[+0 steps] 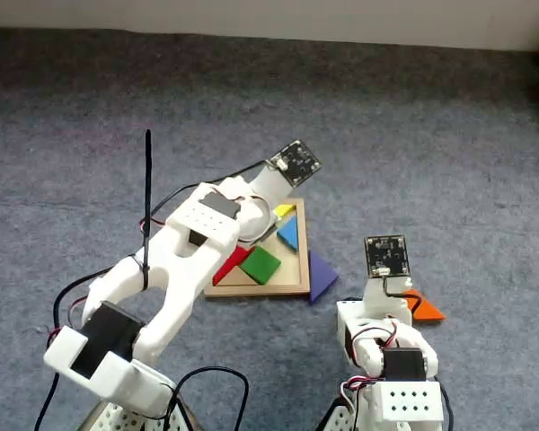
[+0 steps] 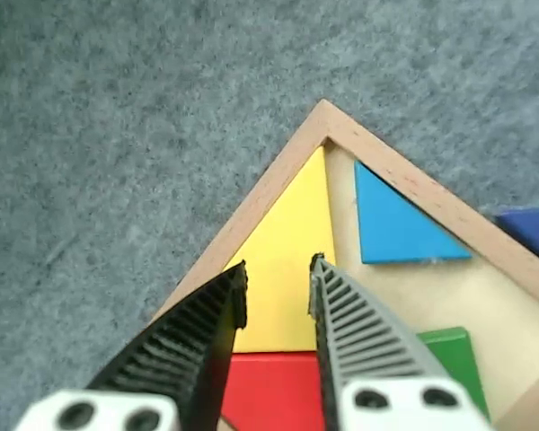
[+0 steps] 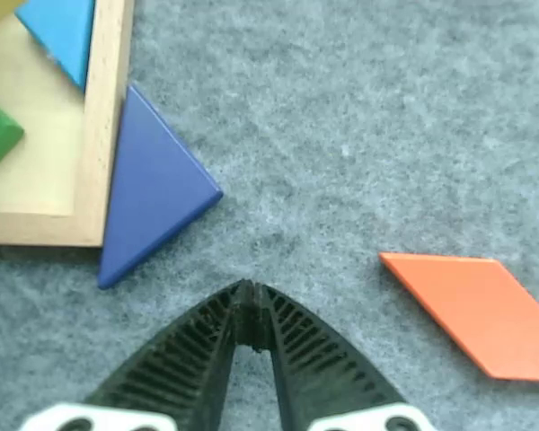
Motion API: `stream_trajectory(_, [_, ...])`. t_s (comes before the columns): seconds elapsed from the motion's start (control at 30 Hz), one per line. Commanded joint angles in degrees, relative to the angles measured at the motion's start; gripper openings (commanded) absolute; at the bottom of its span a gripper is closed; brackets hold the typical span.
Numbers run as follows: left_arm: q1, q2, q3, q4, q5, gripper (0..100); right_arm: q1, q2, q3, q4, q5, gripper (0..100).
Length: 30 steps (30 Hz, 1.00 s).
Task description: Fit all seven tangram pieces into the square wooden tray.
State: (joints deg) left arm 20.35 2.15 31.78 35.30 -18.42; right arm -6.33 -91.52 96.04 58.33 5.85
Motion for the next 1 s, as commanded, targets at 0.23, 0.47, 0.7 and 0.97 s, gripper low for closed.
stream_trajectory(0.23, [5.7, -2.9, -1.7, -1.0, 0.5, 13, 0.6, -0.3, 4.6, -0.9, -0.2, 0.6])
stream_trajectory(0.47, [6.4, -2.2, -1.4, -5.7, 4.4, 13, 0.6, -0.3, 4.6, -0.9, -0.2, 0.6])
stream_trajectory(0.7, [6.7, 4.8, -2.4, -8.0, 5.0, 13, 0.6, -0.3, 4.6, -0.9, -0.2, 0.6])
stream_trajectory(0.97, [6.1, 6.6, -5.3, 1.7, 3.4, 13, 0.6, -0.3, 4.6, -0.9, -0.2, 0.6])
